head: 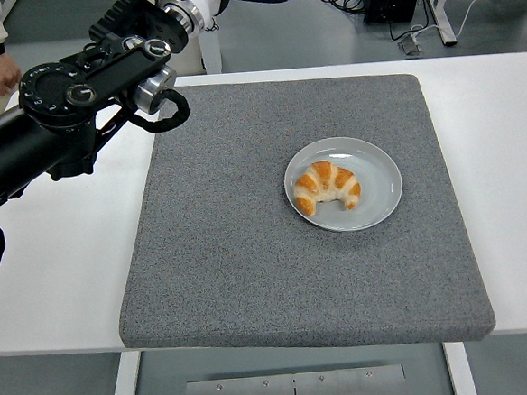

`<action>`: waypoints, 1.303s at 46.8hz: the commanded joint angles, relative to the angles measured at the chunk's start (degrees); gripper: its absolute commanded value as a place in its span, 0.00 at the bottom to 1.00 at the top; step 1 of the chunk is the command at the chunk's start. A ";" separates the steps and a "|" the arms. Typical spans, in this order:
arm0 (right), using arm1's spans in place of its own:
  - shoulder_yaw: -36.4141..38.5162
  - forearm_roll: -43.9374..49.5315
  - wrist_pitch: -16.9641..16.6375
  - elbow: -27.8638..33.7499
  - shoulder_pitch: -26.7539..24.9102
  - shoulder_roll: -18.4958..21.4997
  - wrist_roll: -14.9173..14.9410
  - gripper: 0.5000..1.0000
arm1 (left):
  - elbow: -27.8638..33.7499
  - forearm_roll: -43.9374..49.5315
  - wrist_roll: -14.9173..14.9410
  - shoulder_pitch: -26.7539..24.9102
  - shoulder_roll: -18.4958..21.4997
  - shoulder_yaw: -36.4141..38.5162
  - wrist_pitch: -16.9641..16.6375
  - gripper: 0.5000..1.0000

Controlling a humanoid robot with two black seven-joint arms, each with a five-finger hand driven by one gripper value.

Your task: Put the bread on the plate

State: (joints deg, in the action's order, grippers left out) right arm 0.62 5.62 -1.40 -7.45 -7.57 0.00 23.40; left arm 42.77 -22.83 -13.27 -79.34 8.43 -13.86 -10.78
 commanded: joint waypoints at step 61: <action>0.26 0.00 0.09 0.07 1.24 0.00 0.07 1.00 | -27.57 19.49 9.23 14.74 -3.07 -24.90 24.23 0.94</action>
State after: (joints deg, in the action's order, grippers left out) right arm 0.70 5.63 -1.38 -7.56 -6.24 0.00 23.39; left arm 15.22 -3.25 -3.74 -65.40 5.07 -38.76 13.21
